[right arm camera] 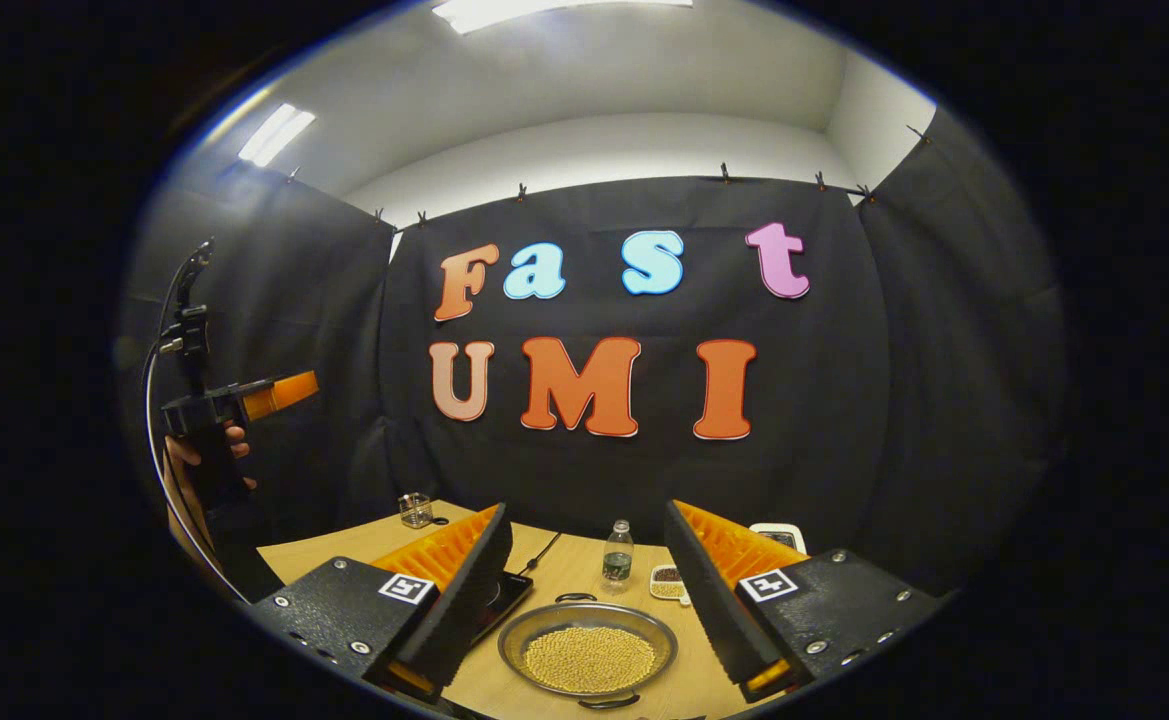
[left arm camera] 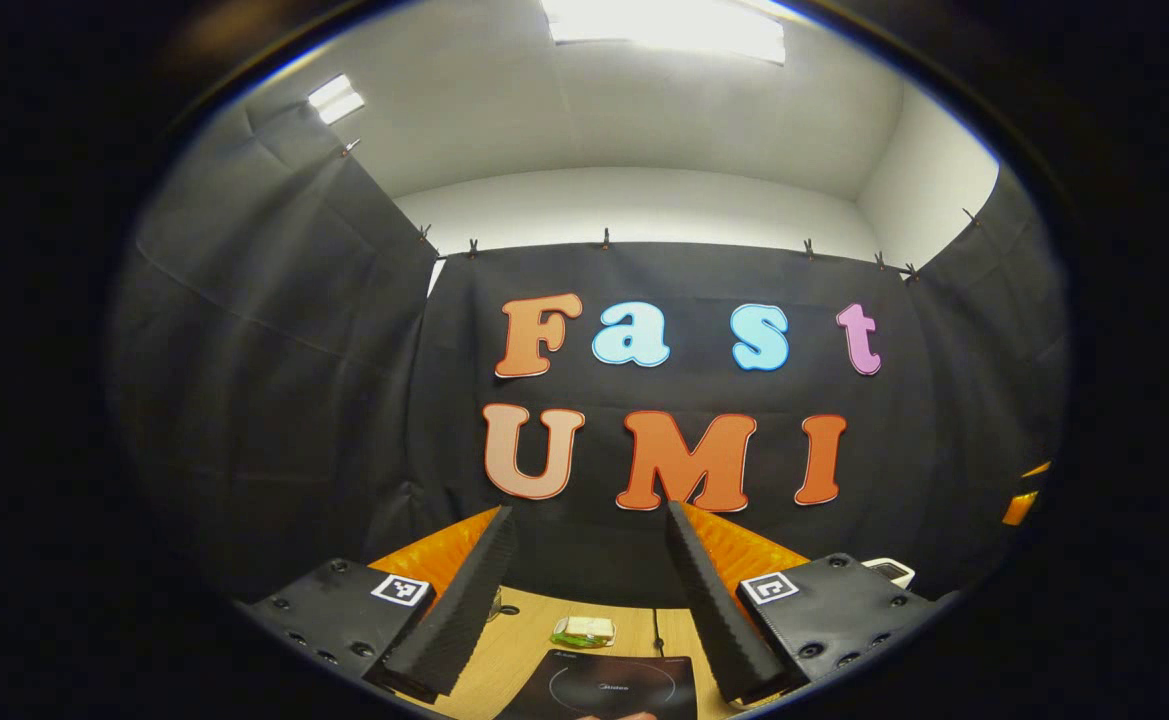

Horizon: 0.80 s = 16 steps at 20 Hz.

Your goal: First push the handle of the pot to place it horizontally, then grasp the pot with both hands and set it on the induction cooktop.

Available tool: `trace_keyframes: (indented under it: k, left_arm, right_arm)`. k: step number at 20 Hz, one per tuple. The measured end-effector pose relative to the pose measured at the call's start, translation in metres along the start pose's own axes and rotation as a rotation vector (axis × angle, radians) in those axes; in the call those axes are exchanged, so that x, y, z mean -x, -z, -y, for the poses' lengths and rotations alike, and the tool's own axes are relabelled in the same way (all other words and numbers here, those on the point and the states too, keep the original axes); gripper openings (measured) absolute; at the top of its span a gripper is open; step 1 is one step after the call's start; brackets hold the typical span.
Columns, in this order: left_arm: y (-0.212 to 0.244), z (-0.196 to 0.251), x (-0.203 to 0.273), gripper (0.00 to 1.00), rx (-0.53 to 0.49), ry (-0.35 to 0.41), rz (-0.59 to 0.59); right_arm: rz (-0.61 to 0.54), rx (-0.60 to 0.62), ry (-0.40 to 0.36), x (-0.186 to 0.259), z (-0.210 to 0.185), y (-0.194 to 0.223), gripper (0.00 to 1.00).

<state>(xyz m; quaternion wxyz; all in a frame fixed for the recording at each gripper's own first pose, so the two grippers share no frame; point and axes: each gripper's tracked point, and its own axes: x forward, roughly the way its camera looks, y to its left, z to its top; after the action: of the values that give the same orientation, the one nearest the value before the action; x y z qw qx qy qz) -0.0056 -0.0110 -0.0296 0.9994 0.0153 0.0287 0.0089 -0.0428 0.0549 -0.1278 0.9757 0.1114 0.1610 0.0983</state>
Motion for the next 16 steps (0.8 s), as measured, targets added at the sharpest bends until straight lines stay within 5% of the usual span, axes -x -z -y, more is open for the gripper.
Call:
trace_keyframes:
  k: [16]
  left_arm:
    - [0.03, -0.001, 0.001, 0.98, -0.058, 0.002, -0.038]
  right_arm:
    - [-0.453, -0.156, -0.033, -0.005, -0.019, 0.159, 0.95]
